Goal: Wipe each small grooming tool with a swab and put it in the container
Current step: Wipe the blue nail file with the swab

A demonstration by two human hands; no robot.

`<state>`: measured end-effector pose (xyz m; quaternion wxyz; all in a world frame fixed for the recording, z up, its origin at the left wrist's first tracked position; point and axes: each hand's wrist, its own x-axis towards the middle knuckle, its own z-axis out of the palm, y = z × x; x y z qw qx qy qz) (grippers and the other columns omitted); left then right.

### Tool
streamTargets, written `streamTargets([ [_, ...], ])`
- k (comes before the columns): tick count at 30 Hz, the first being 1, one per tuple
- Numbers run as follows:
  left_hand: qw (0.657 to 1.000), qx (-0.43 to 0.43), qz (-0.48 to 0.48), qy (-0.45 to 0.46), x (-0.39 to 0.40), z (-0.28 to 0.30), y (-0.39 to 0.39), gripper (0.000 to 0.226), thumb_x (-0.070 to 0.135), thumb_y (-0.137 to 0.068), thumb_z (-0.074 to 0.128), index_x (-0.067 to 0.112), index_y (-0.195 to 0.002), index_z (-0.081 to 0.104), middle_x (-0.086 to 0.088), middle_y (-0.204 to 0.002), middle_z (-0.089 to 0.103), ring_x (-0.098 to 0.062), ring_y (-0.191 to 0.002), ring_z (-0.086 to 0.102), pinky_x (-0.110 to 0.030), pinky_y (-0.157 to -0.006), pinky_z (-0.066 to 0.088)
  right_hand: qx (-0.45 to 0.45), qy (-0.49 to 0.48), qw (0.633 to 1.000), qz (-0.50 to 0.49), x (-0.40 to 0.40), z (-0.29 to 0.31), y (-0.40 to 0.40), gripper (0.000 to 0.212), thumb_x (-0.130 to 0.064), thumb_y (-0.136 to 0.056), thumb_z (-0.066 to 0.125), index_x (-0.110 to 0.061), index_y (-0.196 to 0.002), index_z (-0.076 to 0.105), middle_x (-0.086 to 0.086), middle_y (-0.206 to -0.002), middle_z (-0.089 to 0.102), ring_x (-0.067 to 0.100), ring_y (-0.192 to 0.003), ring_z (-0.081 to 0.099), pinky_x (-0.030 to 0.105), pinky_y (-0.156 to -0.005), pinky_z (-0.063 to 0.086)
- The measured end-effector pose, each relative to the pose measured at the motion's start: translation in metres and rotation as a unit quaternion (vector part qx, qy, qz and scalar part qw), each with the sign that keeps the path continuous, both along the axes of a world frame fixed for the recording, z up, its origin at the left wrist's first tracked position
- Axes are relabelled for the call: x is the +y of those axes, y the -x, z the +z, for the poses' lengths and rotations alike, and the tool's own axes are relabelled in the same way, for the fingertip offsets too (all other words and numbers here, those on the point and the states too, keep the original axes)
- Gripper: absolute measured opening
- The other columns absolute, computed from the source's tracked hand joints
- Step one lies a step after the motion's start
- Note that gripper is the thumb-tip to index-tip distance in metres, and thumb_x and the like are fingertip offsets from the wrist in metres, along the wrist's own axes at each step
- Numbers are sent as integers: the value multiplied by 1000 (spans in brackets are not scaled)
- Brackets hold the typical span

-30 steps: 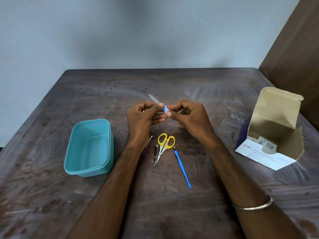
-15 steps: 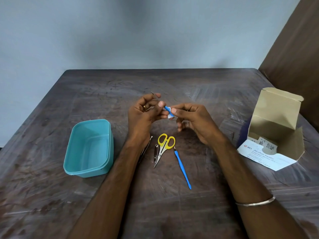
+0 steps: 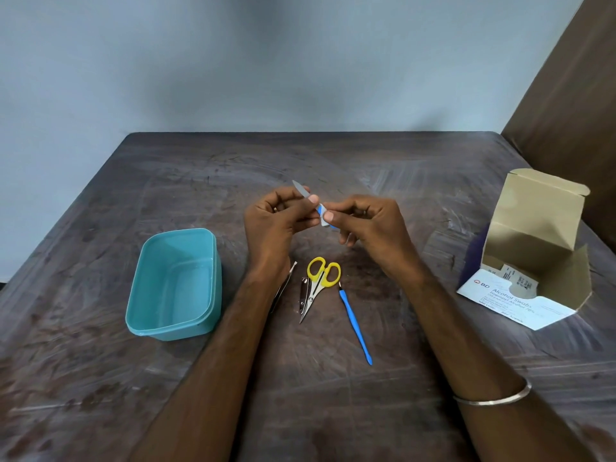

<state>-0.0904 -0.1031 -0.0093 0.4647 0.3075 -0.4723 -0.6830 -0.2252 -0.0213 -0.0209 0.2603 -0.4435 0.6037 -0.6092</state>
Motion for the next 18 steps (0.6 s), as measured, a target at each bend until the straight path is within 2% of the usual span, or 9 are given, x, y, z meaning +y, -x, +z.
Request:
streamTargets([
  [4, 999, 4, 34, -34, -2, 1, -1, 19, -2, -77, 78, -7, -93, 69, -13, -69, 70, -19, -57, 68, -26, -60, 60, 12, -12, 1000, -2, 1, -1, 3, 14, -10, -82, 80, -11, -96, 80, -6, -71, 75, 16, -50, 58, 34, -54, 49],
  [11, 998, 15, 38, -55, 1, 4, -1, 19, -3, -77, 77, -6, -93, 67, -17, -73, 72, -19, -57, 70, -25, -57, 59, 19, -3, 1000, -22, 0, -3, -1, 17, -16, -83, 81, -13, -100, 80, 6, -79, 76, 21, -52, 60, 32, -51, 51],
  [15, 997, 19, 47, -63, 1, 3, 0, 18, -4, -76, 78, -5, -91, 68, -15, -72, 72, -19, -57, 69, -24, -57, 59, 14, -10, 1000, -22, 1, -1, -1, 17, -14, -82, 81, -13, -100, 80, 0, -75, 75, 15, -51, 59, 27, -50, 50],
  [18, 994, 36, 66, -79, -2, 1, 0, 17, -3, -76, 79, -3, -90, 68, -13, -71, 71, -18, -58, 69, -24, -58, 58, 9, -17, 1000, -25, 1, 0, 2, 16, -11, -81, 81, -12, -97, 80, 4, -77, 76, 14, -51, 58, 28, -50, 51],
])
